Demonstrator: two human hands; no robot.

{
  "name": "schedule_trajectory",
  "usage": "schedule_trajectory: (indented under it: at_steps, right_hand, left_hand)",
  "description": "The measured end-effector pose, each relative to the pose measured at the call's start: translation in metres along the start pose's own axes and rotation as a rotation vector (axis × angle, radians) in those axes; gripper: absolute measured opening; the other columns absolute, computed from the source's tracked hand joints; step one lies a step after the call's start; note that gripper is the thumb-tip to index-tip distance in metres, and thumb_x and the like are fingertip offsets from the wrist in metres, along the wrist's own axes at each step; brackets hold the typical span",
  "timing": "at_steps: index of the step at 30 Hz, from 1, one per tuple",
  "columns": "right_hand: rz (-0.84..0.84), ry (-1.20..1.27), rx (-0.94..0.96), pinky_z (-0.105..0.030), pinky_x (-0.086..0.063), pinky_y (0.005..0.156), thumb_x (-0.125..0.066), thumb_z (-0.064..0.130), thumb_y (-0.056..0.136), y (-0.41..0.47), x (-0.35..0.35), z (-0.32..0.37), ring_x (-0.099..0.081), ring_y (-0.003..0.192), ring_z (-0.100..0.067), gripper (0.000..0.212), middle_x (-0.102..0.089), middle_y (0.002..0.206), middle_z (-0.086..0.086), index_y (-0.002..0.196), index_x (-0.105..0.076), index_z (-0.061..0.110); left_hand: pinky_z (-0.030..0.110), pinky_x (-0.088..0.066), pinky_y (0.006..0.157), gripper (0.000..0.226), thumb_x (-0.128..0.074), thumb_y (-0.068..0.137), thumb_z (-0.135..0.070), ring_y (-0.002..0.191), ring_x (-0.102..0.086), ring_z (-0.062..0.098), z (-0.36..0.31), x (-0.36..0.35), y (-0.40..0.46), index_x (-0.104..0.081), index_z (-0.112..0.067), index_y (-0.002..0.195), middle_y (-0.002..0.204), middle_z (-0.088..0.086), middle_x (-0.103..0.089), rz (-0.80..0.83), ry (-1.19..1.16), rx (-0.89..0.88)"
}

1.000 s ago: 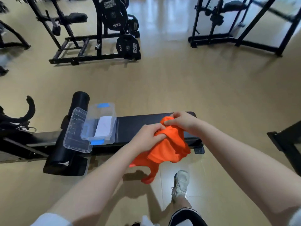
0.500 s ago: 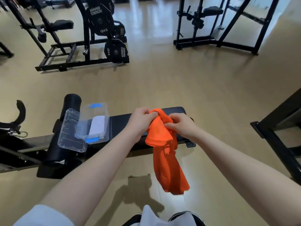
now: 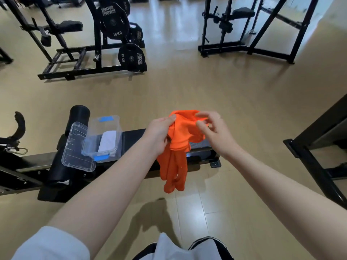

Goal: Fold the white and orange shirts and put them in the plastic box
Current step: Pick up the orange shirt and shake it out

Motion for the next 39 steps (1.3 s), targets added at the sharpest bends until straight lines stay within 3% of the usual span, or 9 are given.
schedule_trajectory:
  at_steps: [5,10,15,23,25,27,29,34,39]
  right_hand:
    - [0.108,-0.062,0.192,-0.003,-0.034,0.087,-0.072,0.044,0.065,-0.029,-0.030,0.010,-0.046,0.097,0.013,0.052,-0.049,0.109,0.008,0.109,-0.059,0.018]
    - [-0.016,-0.047,0.125,-0.022,-0.046,0.074,-0.055,0.041,0.076,-0.024,-0.028,0.020,-0.054,0.084,-0.007,0.034,-0.060,0.094,0.005,0.098,-0.063,0.017]
    - [-0.286,0.046,-0.012,-0.022,-0.043,0.066,-0.050,0.003,0.079,-0.011,0.011,0.024,-0.054,0.071,-0.006,0.025,-0.062,0.074,0.009,0.091,-0.069,0.016]
    - [-0.204,-0.009,-0.087,-0.024,-0.040,0.060,-0.052,0.000,0.076,-0.002,0.032,0.028,-0.050,0.061,-0.008,0.023,-0.058,0.065,0.010,0.078,-0.065,0.020]
    - [-0.150,-0.100,-0.072,-0.021,-0.039,0.057,-0.051,0.001,0.078,-0.003,0.031,0.036,-0.047,0.058,-0.003,0.023,-0.055,0.063,0.013,0.077,-0.064,0.020]
    - [-0.145,-0.151,-0.054,-0.020,-0.039,0.056,-0.049,0.003,0.080,-0.006,0.030,0.045,-0.048,0.058,-0.005,0.023,-0.057,0.065,0.008,0.080,-0.066,0.018]
    - [-0.155,-0.182,-0.047,-0.021,-0.039,0.058,-0.047,0.004,0.082,-0.007,0.025,0.052,-0.052,0.064,-0.012,0.023,-0.062,0.072,0.000,0.084,-0.069,0.012]
    - [-0.062,-0.347,-0.023,-0.031,-0.035,0.059,-0.048,0.008,0.081,-0.007,-0.007,0.067,-0.052,0.067,-0.022,0.019,-0.062,0.069,-0.010,0.075,-0.065,0.004]
    - [0.050,-0.388,-0.067,-0.030,-0.032,0.053,-0.052,0.011,0.077,-0.004,-0.024,0.074,-0.042,0.061,-0.022,0.021,-0.053,0.063,-0.021,0.070,-0.063,-0.005]
  left_hand:
    - [0.024,-0.053,0.055,0.020,-0.051,0.094,-0.016,0.043,-0.061,0.008,0.000,-0.005,-0.002,-0.056,-0.010,0.076,0.048,-0.001,-0.064,0.012,-0.078,0.016]
    - [0.021,-0.050,0.053,0.020,-0.048,0.094,-0.012,0.043,-0.059,0.008,0.000,-0.008,-0.009,-0.054,-0.011,0.076,0.050,-0.001,-0.062,0.058,-0.078,0.005]
    - [0.015,-0.048,0.047,0.016,-0.049,0.094,-0.011,0.043,-0.054,0.002,-0.010,0.004,-0.013,-0.056,-0.014,0.079,0.060,-0.003,-0.058,0.022,-0.008,-0.066]
    - [0.013,-0.040,0.042,0.015,-0.051,0.089,-0.009,0.048,-0.049,0.010,-0.012,0.073,-0.004,-0.058,-0.016,0.078,0.053,-0.003,-0.056,-0.229,0.068,-0.107]
    - [0.014,-0.041,0.043,0.016,-0.051,0.089,-0.008,0.060,-0.050,0.012,-0.012,0.094,0.000,-0.059,-0.013,0.102,0.075,0.000,-0.062,-0.320,0.083,-0.113]
    - [0.022,-0.045,0.061,0.045,-0.052,0.089,-0.010,0.082,-0.053,0.016,-0.009,0.105,0.000,-0.042,-0.015,0.133,0.109,0.003,-0.052,-0.370,0.218,-0.123]
    - [0.025,-0.041,0.077,0.050,-0.054,0.089,-0.014,0.097,-0.050,0.015,-0.011,0.092,-0.007,-0.039,-0.020,0.137,0.123,0.003,-0.047,-0.320,0.442,-0.217]
    - [0.026,-0.045,0.089,0.040,-0.063,0.081,-0.040,0.108,-0.057,0.009,0.008,0.005,-0.051,-0.055,-0.025,0.117,0.114,-0.008,-0.061,0.225,0.637,-0.413]
    - [0.039,-0.053,0.079,0.015,-0.056,0.086,-0.021,0.088,-0.061,0.018,0.017,0.016,-0.052,-0.060,-0.020,0.100,0.094,0.001,-0.066,0.041,0.722,-0.440]
Point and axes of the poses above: each hand's wrist, its own y-axis towards the middle knuckle, its own x-axis out of the back of the hand, z = x × y, the point moved 9 cm from there along y, towards the middle knuckle
